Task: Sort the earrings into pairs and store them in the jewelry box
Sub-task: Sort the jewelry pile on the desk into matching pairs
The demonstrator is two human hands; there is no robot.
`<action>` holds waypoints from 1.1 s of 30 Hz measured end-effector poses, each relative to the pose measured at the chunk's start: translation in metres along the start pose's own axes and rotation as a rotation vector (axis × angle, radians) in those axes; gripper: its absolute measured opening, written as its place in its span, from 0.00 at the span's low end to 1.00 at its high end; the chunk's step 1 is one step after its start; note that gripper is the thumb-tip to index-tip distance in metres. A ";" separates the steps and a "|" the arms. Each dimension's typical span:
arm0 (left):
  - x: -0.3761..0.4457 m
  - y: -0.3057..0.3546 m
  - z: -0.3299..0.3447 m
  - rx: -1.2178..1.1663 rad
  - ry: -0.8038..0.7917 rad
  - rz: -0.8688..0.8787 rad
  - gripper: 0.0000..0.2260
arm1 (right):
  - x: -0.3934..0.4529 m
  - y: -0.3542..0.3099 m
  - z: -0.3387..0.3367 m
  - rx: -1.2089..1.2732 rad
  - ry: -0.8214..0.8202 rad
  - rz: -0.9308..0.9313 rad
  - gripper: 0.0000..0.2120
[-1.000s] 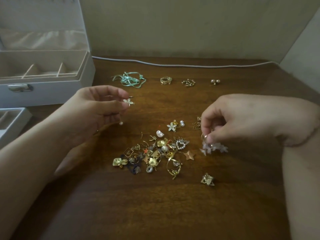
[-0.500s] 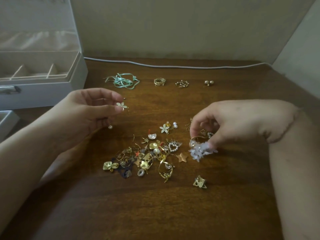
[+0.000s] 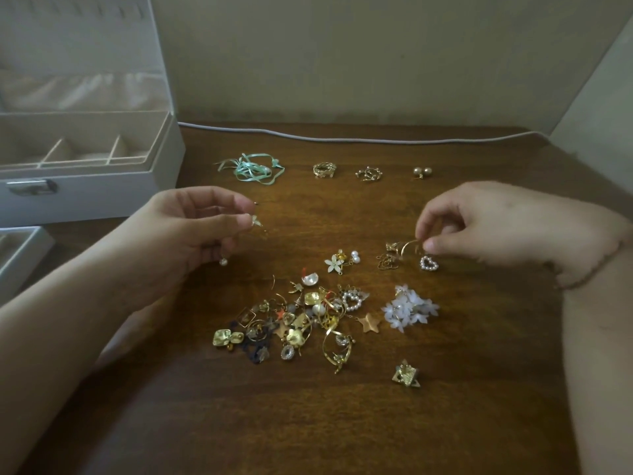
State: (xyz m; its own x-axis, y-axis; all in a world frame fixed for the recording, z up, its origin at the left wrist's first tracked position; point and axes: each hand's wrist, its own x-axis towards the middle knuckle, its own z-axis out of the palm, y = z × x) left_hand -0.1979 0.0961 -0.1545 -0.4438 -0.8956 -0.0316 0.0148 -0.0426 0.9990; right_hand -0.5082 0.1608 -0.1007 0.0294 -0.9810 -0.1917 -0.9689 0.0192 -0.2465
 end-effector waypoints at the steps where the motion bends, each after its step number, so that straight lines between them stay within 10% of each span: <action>1: 0.000 0.000 0.000 0.006 0.002 0.005 0.28 | 0.001 -0.001 0.001 0.010 0.067 -0.019 0.03; 16: -0.009 0.008 0.007 0.066 -0.018 0.002 0.16 | 0.019 -0.060 0.045 -0.062 0.193 -0.380 0.02; 26: -0.012 0.012 0.011 0.028 -0.005 0.046 0.12 | 0.008 -0.057 0.022 1.241 0.120 -0.307 0.06; 33: -0.017 0.015 0.023 -0.061 -0.048 0.103 0.12 | 0.010 -0.090 0.049 1.069 0.195 -0.265 0.07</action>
State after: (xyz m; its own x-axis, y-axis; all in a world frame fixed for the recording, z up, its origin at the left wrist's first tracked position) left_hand -0.2107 0.1207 -0.1380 -0.4793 -0.8746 0.0737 0.1158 0.0202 0.9931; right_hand -0.4090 0.1584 -0.1270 0.0740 -0.9903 0.1173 -0.2252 -0.1312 -0.9654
